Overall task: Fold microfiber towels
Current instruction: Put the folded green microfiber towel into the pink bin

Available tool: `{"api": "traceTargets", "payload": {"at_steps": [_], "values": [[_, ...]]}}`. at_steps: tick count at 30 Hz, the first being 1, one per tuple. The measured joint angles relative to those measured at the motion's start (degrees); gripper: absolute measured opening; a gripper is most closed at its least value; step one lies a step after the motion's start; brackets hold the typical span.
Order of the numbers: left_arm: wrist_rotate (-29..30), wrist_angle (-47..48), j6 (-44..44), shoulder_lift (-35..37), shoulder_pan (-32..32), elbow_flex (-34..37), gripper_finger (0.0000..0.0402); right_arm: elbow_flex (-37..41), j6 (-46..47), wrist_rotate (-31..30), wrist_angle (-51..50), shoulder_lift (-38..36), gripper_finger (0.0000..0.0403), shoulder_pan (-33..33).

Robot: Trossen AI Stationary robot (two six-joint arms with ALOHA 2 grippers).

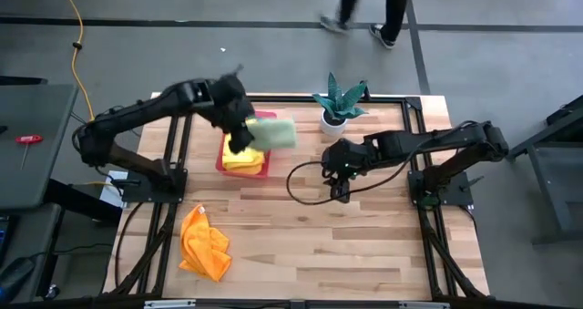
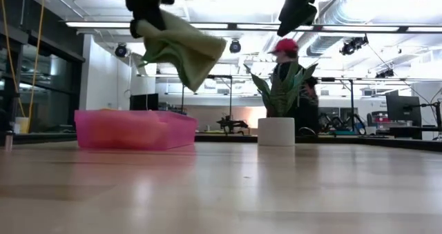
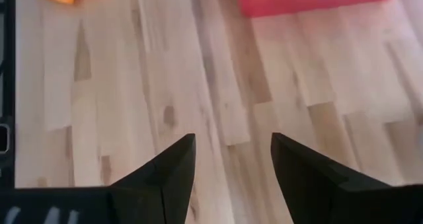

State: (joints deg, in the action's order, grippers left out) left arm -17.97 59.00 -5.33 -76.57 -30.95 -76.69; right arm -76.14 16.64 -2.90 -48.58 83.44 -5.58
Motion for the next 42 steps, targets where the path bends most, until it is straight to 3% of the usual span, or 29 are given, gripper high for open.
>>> {"api": "traceTargets", "payload": {"at_steps": [6, 9, 16, 22, 25, 29, 31, 37, 42], "values": [[-2.0, -4.2, -2.9, 0.6, -11.7, 0.6, 0.0006, 0.0, 0.8, -1.5, -0.7, -1.9, 0.0190, 1.5], [-8.8, -5.6, -3.2, 0.6, -16.2, 3.3, 0.0006, 0.0, 1.1, -1.5, -1.0, -2.3, 0.0190, 1.9], [-18.5, -5.8, -0.9, 0.5, -22.6, 10.5, 0.0006, 0.0, 1.2, -1.5, -1.7, -2.3, 0.0190, 1.9], [-28.9, -4.7, 2.1, -4.2, -27.2, 9.4, 0.0006, 0.0, 1.4, -1.5, -1.4, -2.3, 0.0190, 1.9], [-28.0, 0.2, 4.6, -9.5, -28.2, 5.2, 0.0006, 0.0, 3.0, -1.5, -1.3, -2.2, 0.0190, 1.9], [-19.8, 7.4, 10.0, -16.4, -28.1, -1.5, 0.0006, 0.0, 6.5, -1.5, -1.4, -2.2, 0.0190, 1.7], [-20.2, 9.1, 11.9, -19.1, -28.1, -4.3, 0.0006, 0.0, 7.7, -1.7, -1.4, -2.2, 0.0190, 1.3], [-41.4, 9.2, 15.2, -22.4, -28.8, -7.1, 0.0006, 0.0, 9.1, -3.6, -1.4, -2.2, 0.0190, 0.6], [-45.6, 11.7, 22.4, -22.4, -29.2, -5.6, 0.0006, 0.0, 9.0, -3.7, -1.4, -2.2, 0.0190, 0.6]]}}
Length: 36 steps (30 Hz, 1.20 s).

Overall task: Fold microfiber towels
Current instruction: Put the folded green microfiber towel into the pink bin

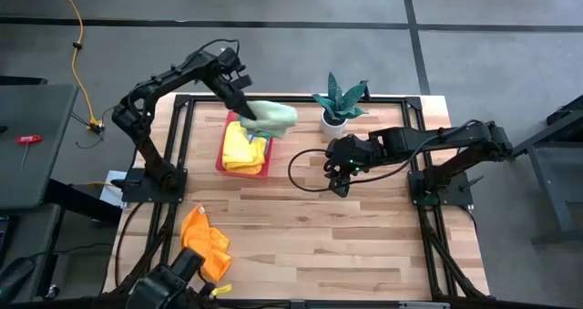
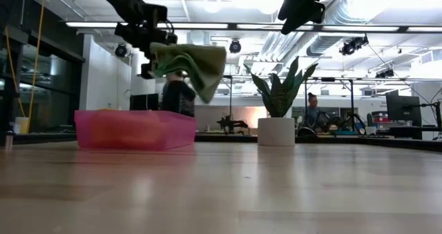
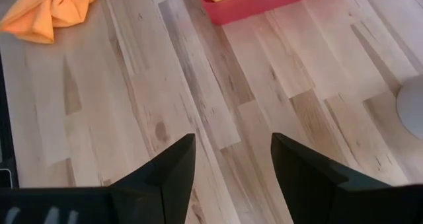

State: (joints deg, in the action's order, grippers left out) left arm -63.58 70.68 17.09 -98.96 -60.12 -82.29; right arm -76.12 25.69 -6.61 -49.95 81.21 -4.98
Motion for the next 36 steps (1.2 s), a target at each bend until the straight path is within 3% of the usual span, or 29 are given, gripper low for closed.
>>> {"api": "traceTargets", "payload": {"at_steps": [2, 7, 9, 14, 16, 22, 25, 36], "values": [[1.3, -0.3, 2.1, 0.0, -0.4, 1.6, 0.0006, 0.0, 0.0, 0.0, 0.0, 0.0, 0.0190, 0.0], [13.0, -1.7, 1.7, -0.2, -1.9, 5.6, 0.0006, 0.0, 0.0, 0.0, 0.0, 0.0, 0.0190, 0.0], [12.2, -2.0, 1.7, -0.2, -2.7, 6.5, 0.0006, 0.0, 0.0, 0.0, 0.0, 0.0, 0.0190, 0.0], [2.2, -2.2, 0.6, -0.2, -2.8, 5.9, 0.0006, 0.0, 0.0, 0.0, 0.0, 0.0, 0.0190, 0.0], [0.8, -3.1, -0.8, -0.2, -1.2, 4.7, 0.0006, 0.0, 0.0, 0.0, 0.0, 0.0, 0.0190, 0.1], [1.5, -12.3, -8.1, -0.2, 4.6, 3.0, 0.0006, 0.0, -0.1, -1.5, 0.0, 0.0, 0.0190, 0.1], [6.6, -17.7, -14.0, -0.2, 6.2, 3.0, 0.0006, 0.0, -0.1, -1.5, 0.0, 0.0, 0.0190, 0.1], [9.4, -20.0, -20.0, -0.2, 4.2, 4.6, 0.0006, 0.0, 0.0, -1.7, 0.0, 0.0, 0.0190, 0.1]]}}
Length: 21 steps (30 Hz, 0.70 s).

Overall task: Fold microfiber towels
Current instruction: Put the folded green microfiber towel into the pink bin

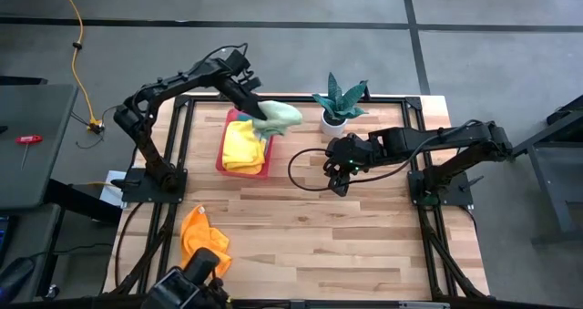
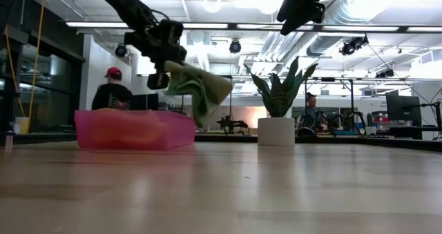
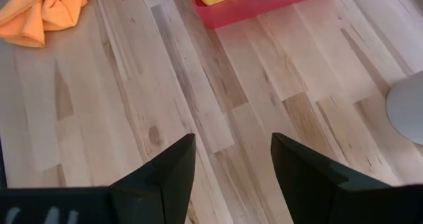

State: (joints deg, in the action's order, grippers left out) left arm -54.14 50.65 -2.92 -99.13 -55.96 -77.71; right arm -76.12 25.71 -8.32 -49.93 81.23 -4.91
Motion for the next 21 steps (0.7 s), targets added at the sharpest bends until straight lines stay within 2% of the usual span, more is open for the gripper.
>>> {"api": "traceTargets", "payload": {"at_steps": [9, 15, 21], "values": [[7.5, 3.2, -1.1, 0.0, -1.9, 1.6, 0.0006, 0.0, 1.1, 0.0, 0.0, 0.0, 0.0190, 0.0], [11.0, 9.2, -0.2, 0.0, -3.9, 0.4, 0.0006, 0.0, 1.3, 0.0, 0.0, 0.0, 0.0190, 0.0], [19.2, 16.0, 2.9, 0.0, -5.3, -1.7, 0.0006, 0.0, 1.3, 0.0, 0.0, 0.0, 0.0190, 0.0]]}}
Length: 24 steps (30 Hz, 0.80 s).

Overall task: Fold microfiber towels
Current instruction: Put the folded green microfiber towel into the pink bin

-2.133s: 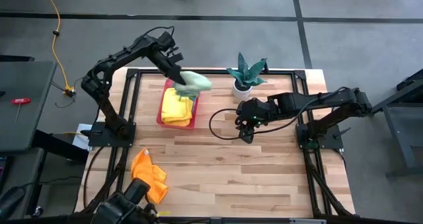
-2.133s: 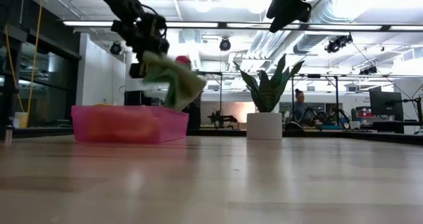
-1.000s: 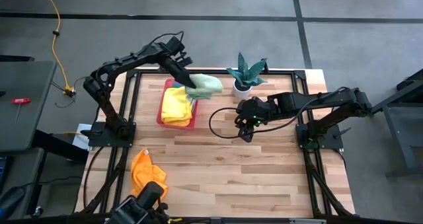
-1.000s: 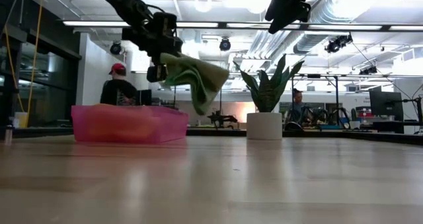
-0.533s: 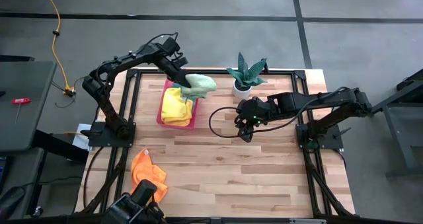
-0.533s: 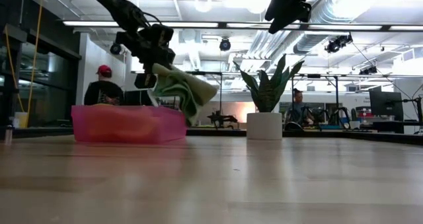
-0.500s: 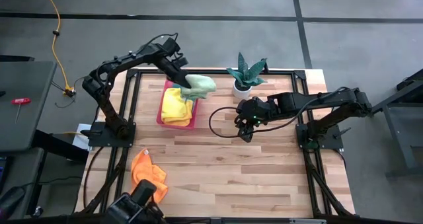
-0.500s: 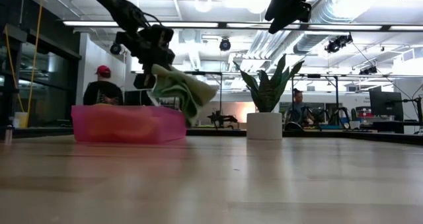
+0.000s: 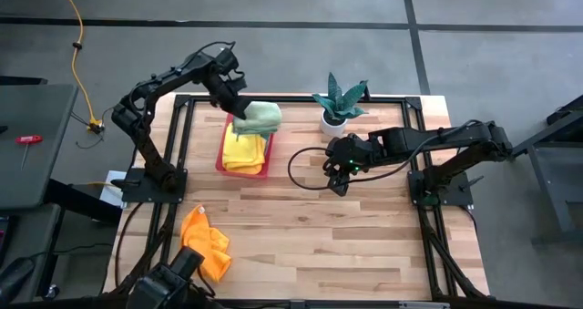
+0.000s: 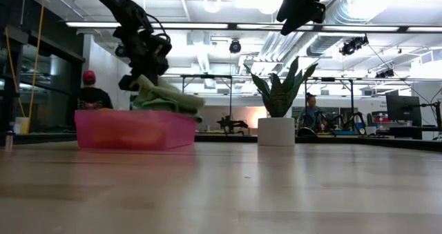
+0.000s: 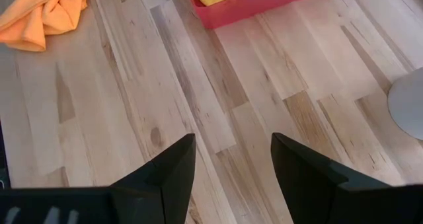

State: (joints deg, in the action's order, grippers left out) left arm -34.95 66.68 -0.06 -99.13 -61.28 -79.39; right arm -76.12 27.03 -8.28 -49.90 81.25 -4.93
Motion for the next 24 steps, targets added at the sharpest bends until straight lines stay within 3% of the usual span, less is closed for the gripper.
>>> {"api": "traceTargets", "payload": {"at_steps": [4, 9, 13, 24], "values": [[6.4, 2.2, 2.0, 0.0, 0.0, 0.1, 0.0006, 0.0, 0.0, 0.0, 0.0, 0.0, 0.0190, 0.0], [8.5, 2.1, 2.8, 0.0, 0.0, 0.8, 0.0006, 0.0, 0.0, 0.0, 0.8, 0.0, 0.0190, 0.0], [13.5, 2.2, 2.8, 0.0, 0.0, 0.8, 0.0007, 0.0, 0.0, 0.0, 1.3, 0.0, 0.0190, 0.0], [13.8, 0.4, 2.7, -2.6, 1.5, 0.8, 0.0035, 0.0, 0.2, 0.0, 1.3, 0.0, 0.0190, 0.0]]}}
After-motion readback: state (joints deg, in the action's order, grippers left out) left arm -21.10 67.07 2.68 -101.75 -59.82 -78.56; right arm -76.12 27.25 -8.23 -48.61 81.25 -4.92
